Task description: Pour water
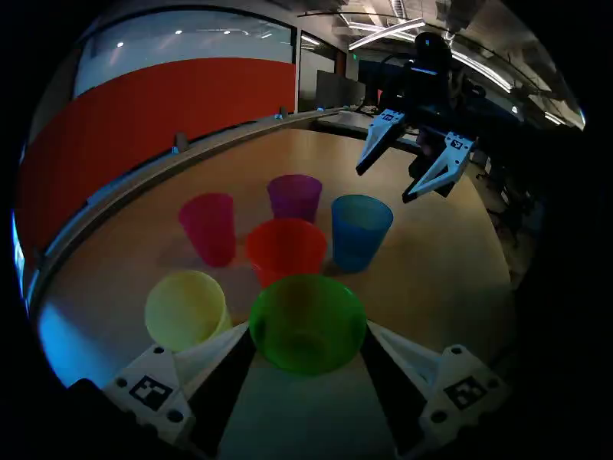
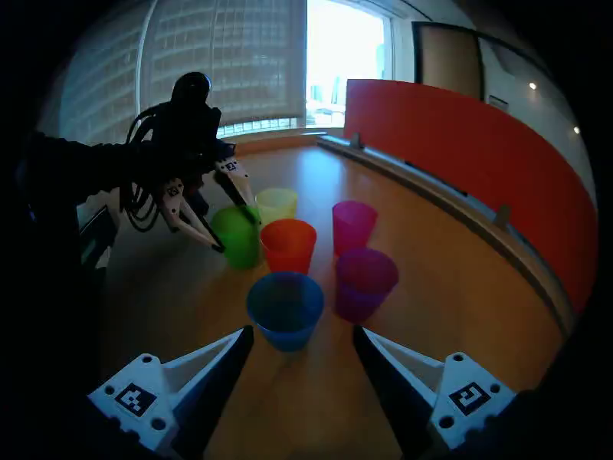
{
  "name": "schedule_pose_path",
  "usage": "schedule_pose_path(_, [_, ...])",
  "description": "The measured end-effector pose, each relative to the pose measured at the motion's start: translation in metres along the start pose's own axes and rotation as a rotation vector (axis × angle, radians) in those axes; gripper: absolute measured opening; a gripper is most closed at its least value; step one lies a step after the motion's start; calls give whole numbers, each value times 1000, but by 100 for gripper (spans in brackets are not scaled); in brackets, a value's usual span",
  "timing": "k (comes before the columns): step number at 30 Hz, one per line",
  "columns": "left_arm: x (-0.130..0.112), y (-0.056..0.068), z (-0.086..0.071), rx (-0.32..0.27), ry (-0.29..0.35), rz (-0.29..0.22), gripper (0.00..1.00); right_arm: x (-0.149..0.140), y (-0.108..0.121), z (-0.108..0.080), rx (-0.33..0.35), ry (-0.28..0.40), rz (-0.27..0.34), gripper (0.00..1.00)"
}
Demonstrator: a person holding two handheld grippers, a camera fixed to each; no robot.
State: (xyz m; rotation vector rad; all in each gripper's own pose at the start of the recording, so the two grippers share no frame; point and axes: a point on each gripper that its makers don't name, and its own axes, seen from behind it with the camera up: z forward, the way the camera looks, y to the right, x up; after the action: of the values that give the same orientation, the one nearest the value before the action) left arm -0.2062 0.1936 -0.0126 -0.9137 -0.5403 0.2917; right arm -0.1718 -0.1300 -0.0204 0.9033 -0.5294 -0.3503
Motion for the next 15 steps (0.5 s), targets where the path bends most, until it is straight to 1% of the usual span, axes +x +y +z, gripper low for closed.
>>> schedule_pose_path(8, [1,-6,-12,26,7,3,87,-4,-6,11,20,-15,-6,100])
schedule_pose_path(15, [0,-10,-20,41,13,-11,87,-5,-12,24,42,-23,-15,100])
